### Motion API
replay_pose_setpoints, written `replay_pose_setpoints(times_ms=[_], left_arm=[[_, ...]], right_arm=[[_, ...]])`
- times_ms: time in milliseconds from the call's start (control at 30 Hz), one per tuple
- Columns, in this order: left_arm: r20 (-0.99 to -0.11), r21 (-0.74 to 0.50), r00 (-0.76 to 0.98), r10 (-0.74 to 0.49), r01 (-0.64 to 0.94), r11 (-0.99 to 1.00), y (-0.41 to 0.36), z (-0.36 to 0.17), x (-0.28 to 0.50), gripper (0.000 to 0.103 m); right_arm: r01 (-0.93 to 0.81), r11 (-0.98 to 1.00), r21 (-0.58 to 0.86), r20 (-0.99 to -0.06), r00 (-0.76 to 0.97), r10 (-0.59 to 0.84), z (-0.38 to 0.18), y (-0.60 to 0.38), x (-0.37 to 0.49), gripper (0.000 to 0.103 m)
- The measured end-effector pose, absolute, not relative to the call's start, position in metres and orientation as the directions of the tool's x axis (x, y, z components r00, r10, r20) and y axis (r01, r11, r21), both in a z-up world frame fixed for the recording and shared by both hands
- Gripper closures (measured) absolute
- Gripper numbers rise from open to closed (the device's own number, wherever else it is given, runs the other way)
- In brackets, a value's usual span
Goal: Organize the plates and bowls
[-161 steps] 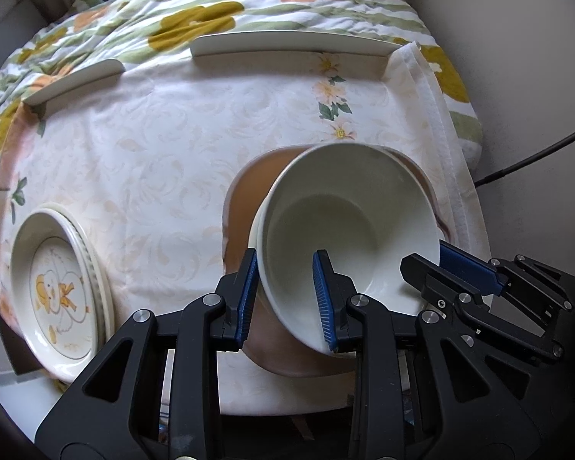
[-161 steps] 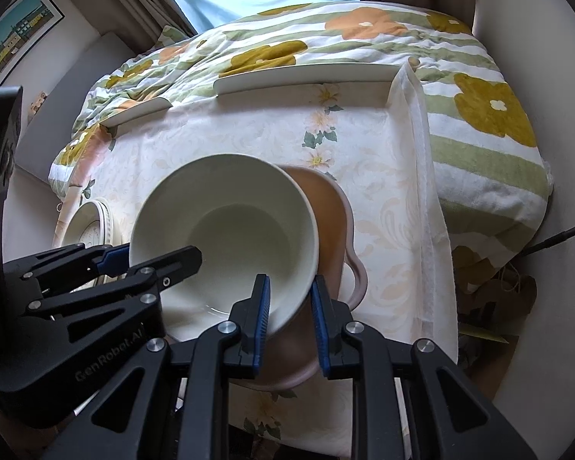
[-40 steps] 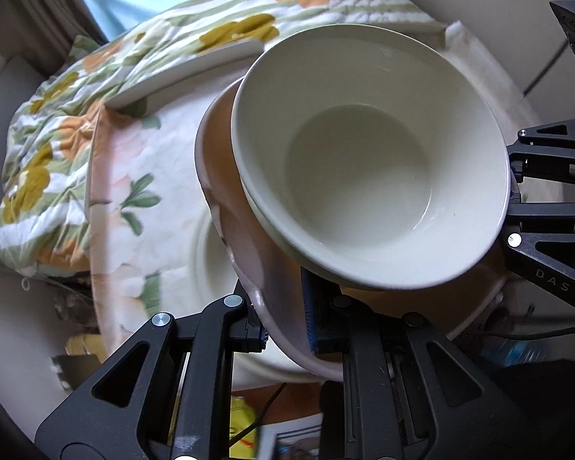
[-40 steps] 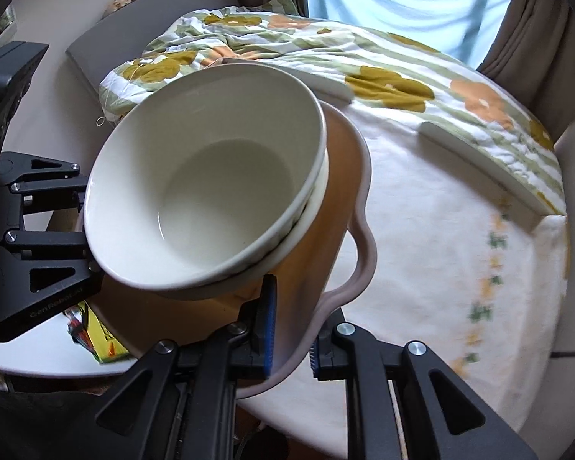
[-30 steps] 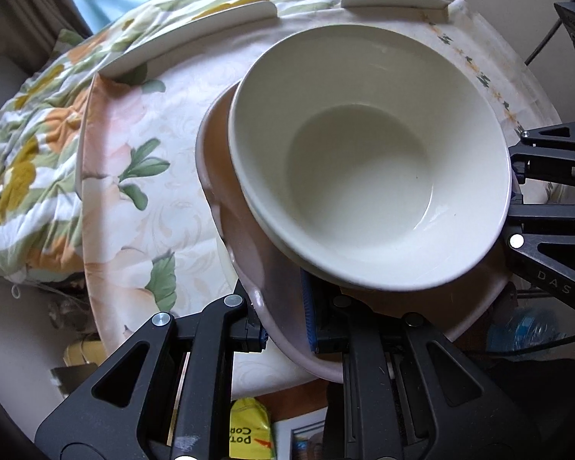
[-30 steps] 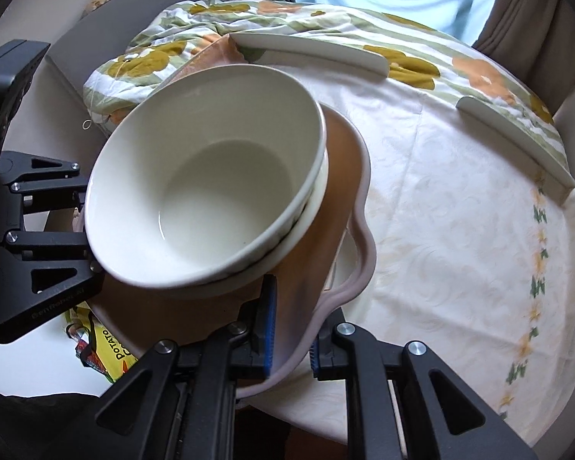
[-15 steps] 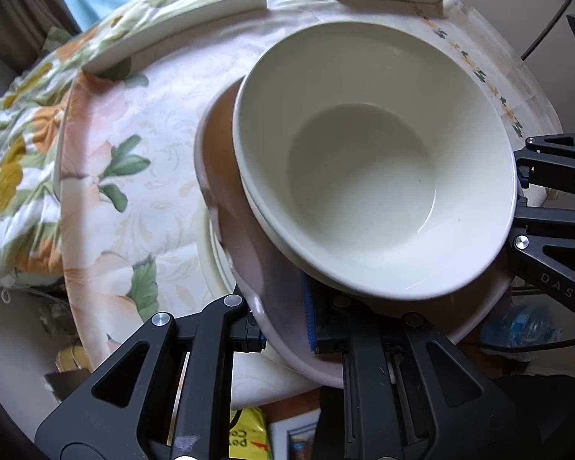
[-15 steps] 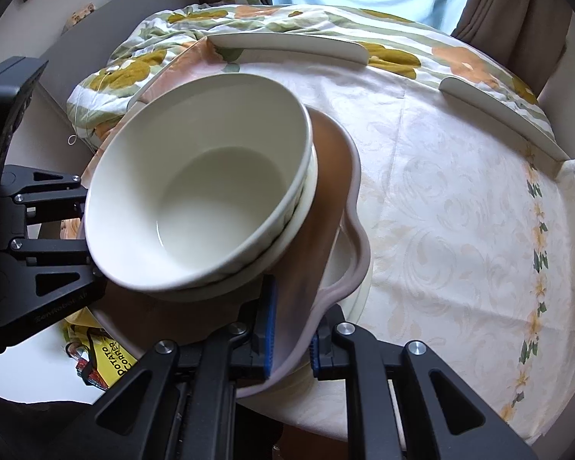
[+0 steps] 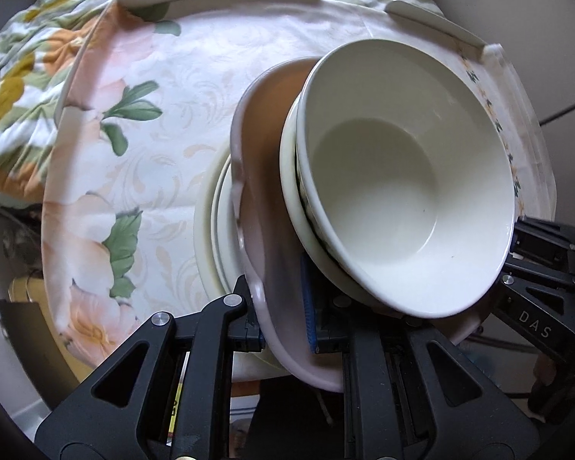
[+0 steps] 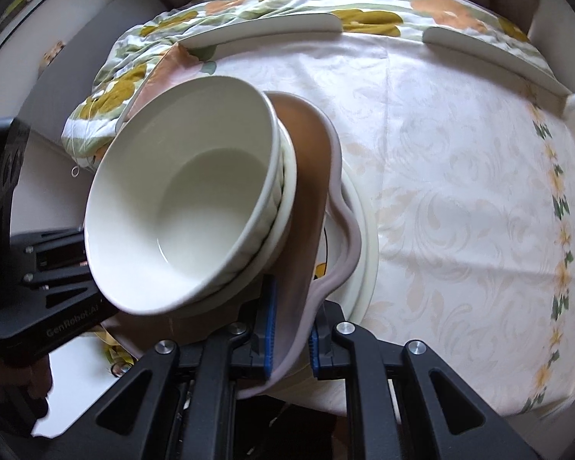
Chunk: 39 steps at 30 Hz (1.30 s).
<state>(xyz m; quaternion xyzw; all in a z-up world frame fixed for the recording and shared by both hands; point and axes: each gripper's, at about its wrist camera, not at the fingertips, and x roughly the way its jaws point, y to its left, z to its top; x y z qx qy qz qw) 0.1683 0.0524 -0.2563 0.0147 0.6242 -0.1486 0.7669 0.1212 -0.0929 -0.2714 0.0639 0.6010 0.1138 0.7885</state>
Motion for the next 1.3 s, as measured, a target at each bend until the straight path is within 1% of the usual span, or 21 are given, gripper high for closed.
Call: replay_pose_setpoints(times_ms=[333, 500, 567, 633, 667, 700, 733, 800, 833, 867, 900, 933, 1033, 1167, 1300], left_arm=[[-0.966, -0.136, 0.187, -0.180, 0.225, 0.965, 0.056, -0.245, 0.158, 0.090], [-0.966, -0.110, 0.203, -0.159, 0.232, 0.966, 0.053, -0.236, 0.151, 0.088], [-0.966, -0.100, 0.208, -0.150, 0.236, 0.967, 0.053, -0.233, 0.149, 0.087], [-0.966, -0.097, 0.211, -0.148, 0.238, 0.967, 0.052, -0.231, 0.148, 0.087], [-0.966, -0.094, 0.214, -0.147, 0.238, 0.967, 0.052, -0.229, 0.146, 0.086], [-0.965, -0.088, 0.221, -0.142, 0.240, 0.967, 0.051, -0.226, 0.144, 0.086], [-0.964, -0.083, 0.225, -0.140, 0.244, 0.966, 0.051, -0.224, 0.142, 0.084], [-0.961, -0.084, 0.235, -0.145, 0.252, 0.964, 0.051, -0.219, 0.137, 0.077], [-0.959, -0.088, 0.240, -0.151, 0.254, 0.963, 0.051, -0.217, 0.134, 0.060], [-0.955, -0.095, 0.249, -0.160, 0.256, 0.962, 0.051, -0.214, 0.131, 0.029], [-0.952, -0.100, 0.257, -0.168, 0.256, 0.961, 0.051, -0.211, 0.128, 0.017], [-0.944, -0.109, 0.276, -0.180, 0.254, 0.961, 0.052, -0.207, 0.123, 0.010], [-0.930, -0.131, 0.307, -0.204, 0.241, 0.961, 0.055, -0.195, 0.112, 0.010], [-0.908, -0.135, 0.365, -0.205, 0.208, 0.969, 0.058, -0.174, 0.093, 0.010], [-0.851, -0.127, 0.487, -0.198, 0.175, 0.976, 0.052, -0.126, 0.065, 0.010]], right_arm=[[-0.012, 0.970, 0.242, -0.929, 0.287, 0.235, -0.260, -0.098, 0.114, 0.090], [0.006, 0.977, 0.211, -0.931, 0.305, 0.200, -0.248, -0.099, 0.105, 0.090], [0.019, 0.978, 0.206, -0.932, 0.309, 0.190, -0.245, -0.101, 0.102, 0.085], [0.033, 0.978, 0.206, -0.930, 0.317, 0.186, -0.242, -0.105, 0.098, 0.074], [0.039, 0.977, 0.210, -0.929, 0.320, 0.187, -0.241, -0.106, 0.097, 0.070], [0.048, 0.975, 0.217, -0.926, 0.327, 0.190, -0.239, -0.109, 0.095, 0.063], [0.058, 0.973, 0.225, -0.921, 0.340, 0.192, -0.236, -0.111, 0.092, 0.062], [0.065, 0.973, 0.223, -0.916, 0.355, 0.186, -0.231, -0.113, 0.088, 0.062], [0.067, 0.973, 0.222, -0.914, 0.363, 0.183, -0.228, -0.113, 0.087, 0.062], [0.071, 0.972, 0.223, -0.910, 0.374, 0.181, -0.225, -0.114, 0.084, 0.062], [0.072, 0.973, 0.221, -0.907, 0.382, 0.178, -0.222, -0.114, 0.081, 0.062], [0.072, 0.974, 0.217, -0.905, 0.389, 0.173, -0.219, -0.114, 0.078, 0.062], [0.072, 0.977, 0.203, -0.895, 0.419, 0.155, -0.210, -0.115, 0.068, 0.062], [0.053, 0.984, 0.172, -0.873, 0.471, 0.127, -0.191, -0.119, 0.052, 0.062], [0.023, 0.987, 0.158, -0.838, 0.532, 0.121, -0.161, -0.130, 0.032, 0.062]])
